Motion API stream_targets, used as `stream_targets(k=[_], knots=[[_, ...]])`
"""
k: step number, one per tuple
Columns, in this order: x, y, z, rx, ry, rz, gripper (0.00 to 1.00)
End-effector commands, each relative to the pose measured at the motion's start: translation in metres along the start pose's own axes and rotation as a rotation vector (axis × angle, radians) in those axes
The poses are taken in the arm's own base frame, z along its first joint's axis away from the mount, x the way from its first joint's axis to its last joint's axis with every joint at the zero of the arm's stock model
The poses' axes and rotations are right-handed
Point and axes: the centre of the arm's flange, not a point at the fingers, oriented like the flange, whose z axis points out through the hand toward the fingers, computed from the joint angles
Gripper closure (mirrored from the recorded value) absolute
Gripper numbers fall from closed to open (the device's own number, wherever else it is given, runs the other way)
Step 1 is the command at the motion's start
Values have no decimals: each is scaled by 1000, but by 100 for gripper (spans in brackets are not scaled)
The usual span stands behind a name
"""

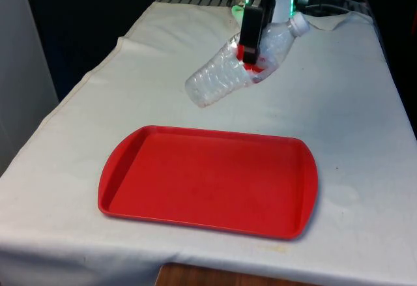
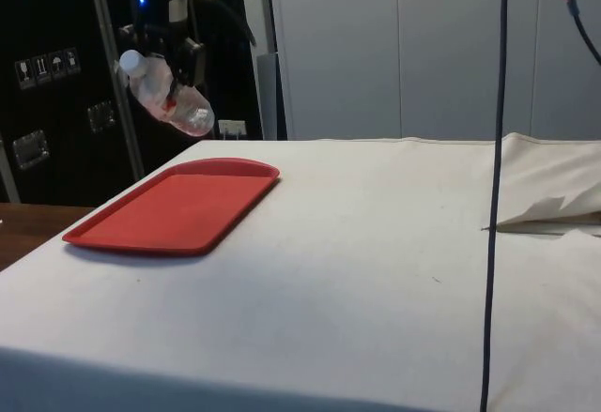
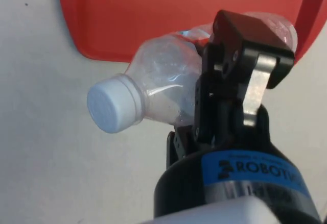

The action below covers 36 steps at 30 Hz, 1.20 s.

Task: Place the bottle upright on the tray.

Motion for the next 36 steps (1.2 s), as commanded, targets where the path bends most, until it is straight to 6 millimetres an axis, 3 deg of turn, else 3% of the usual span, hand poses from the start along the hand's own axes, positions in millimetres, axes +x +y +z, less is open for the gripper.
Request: stream_targets(k=[1,36], knots=[[-1,2,2,-2,22,0,100],[-25,14,14,34,269,34,100]])
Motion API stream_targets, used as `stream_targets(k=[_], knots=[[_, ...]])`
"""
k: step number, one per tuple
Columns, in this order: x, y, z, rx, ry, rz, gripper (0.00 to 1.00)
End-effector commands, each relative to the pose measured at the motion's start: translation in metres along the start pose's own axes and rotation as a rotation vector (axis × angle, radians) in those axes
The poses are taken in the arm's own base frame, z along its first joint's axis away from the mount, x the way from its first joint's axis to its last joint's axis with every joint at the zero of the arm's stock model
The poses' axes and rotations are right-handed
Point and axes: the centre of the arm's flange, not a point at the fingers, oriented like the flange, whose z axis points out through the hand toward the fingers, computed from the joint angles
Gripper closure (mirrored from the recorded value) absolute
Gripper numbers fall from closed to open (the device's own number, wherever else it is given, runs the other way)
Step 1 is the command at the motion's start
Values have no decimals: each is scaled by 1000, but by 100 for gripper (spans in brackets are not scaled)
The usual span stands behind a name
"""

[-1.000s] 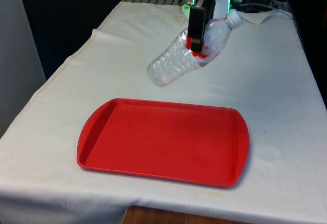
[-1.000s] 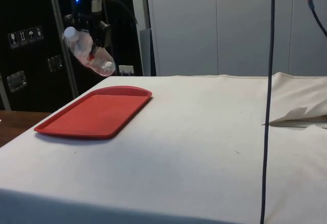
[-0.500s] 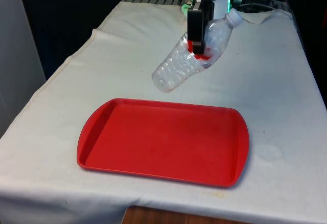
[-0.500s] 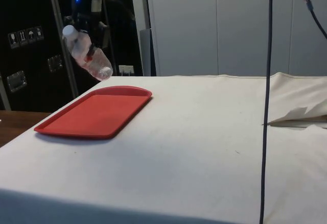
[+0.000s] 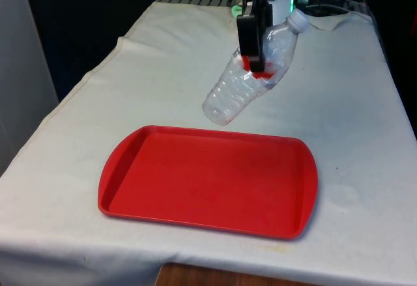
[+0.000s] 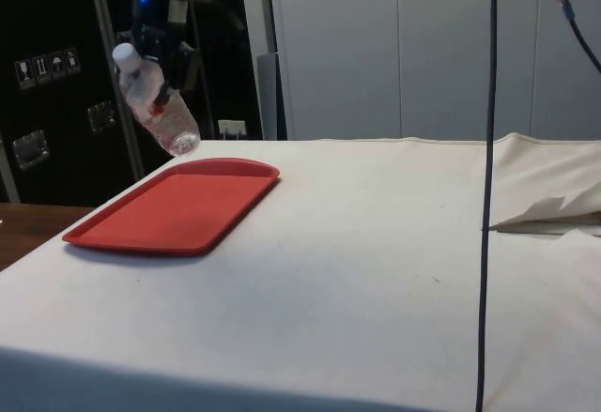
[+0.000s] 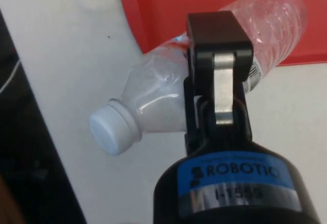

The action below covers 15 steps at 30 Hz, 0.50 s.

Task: Place the bottle upright on the tray.

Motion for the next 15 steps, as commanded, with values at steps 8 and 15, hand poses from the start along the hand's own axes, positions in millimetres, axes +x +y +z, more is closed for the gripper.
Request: stream_targets(k=[8,15], knots=[[-9,1,3,7,70,5,100],[-19,1,7,10,110,15,100]])
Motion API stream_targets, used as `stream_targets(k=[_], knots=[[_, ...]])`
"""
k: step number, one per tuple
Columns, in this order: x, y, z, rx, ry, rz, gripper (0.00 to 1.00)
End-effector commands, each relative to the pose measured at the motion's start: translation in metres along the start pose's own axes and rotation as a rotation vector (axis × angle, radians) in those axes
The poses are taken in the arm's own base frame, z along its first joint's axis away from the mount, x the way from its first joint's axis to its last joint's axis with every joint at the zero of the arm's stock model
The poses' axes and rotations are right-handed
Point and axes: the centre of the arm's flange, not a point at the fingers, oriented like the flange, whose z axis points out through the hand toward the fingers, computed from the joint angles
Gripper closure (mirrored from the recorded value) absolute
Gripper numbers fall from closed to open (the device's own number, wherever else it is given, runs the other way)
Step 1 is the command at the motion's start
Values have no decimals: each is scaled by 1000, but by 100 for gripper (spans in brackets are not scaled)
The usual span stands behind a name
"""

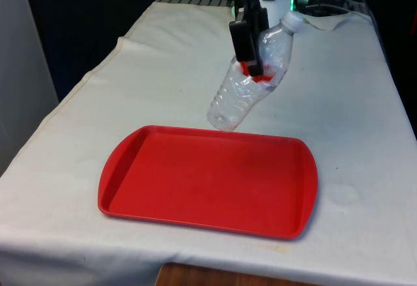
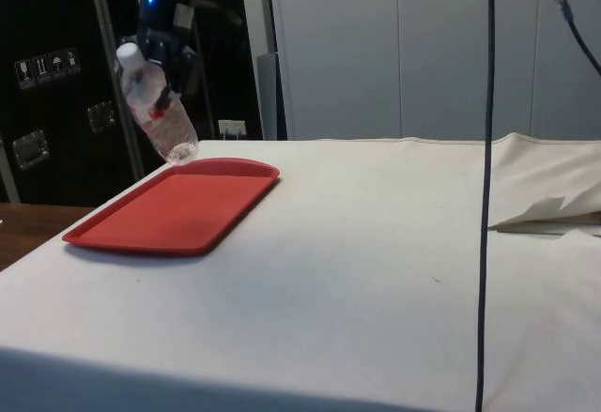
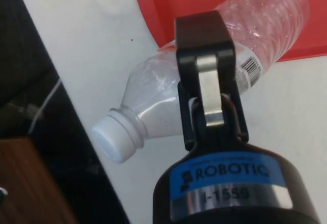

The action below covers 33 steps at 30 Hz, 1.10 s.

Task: Place the bottle upright on the tray.

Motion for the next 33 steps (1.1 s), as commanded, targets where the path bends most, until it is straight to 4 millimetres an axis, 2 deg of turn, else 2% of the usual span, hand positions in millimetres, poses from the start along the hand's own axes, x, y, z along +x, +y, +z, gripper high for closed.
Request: stream_targets(k=[1,14,15,22,23,25,33], knots=[[-3,1,1,3,18,0,100],[-35,-2,9,16,114,31,100],[-32,-3,8,15,99,32,100],[-56,-2,18,22,169,51,100],[-53,-3,16,22,157,50,100],[-64,0,21,26,188,57,100],[-81,3,29,34,228,70,100]])
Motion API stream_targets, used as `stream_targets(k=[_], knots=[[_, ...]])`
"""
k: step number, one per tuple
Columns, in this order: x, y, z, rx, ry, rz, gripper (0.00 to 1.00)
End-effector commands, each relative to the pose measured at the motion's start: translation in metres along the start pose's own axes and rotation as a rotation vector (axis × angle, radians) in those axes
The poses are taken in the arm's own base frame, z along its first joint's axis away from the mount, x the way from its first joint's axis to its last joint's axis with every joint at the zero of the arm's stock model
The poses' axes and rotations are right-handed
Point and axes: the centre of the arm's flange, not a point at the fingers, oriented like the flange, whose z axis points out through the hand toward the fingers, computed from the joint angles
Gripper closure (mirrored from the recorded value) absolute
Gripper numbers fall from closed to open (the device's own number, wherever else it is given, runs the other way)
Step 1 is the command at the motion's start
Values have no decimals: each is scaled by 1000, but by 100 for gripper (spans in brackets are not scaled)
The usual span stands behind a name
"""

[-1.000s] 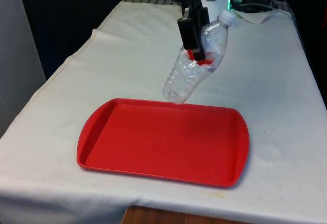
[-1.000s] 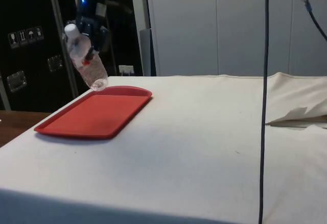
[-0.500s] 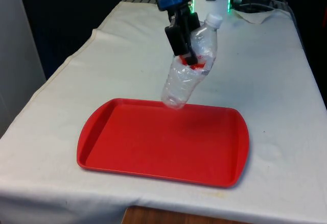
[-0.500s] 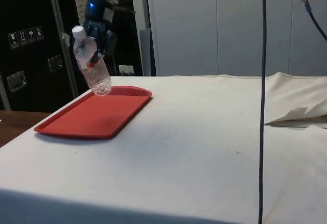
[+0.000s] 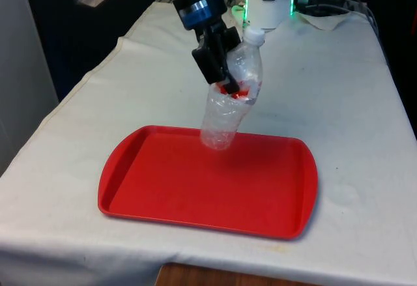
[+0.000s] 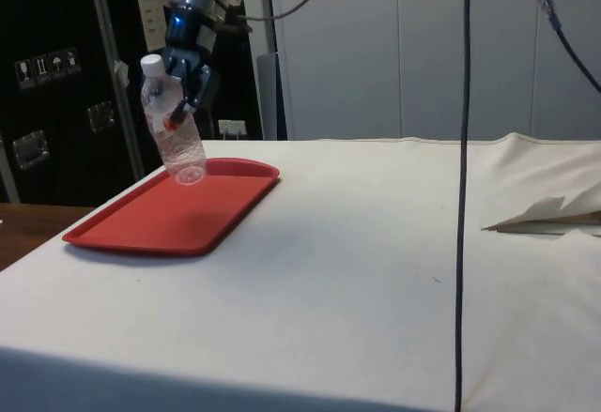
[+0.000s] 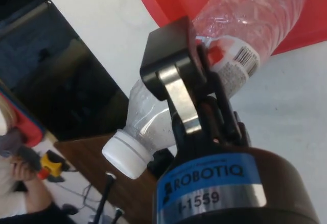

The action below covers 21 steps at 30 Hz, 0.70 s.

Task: Place the bottle upright on the tray.

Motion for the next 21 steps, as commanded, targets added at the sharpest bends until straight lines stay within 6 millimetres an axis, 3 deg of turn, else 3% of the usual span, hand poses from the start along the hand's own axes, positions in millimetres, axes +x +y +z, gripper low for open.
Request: stream_targets(k=[1,21], knots=[[-4,2,1,2,15,0,100],[-56,9,1,30,51,33,100]])
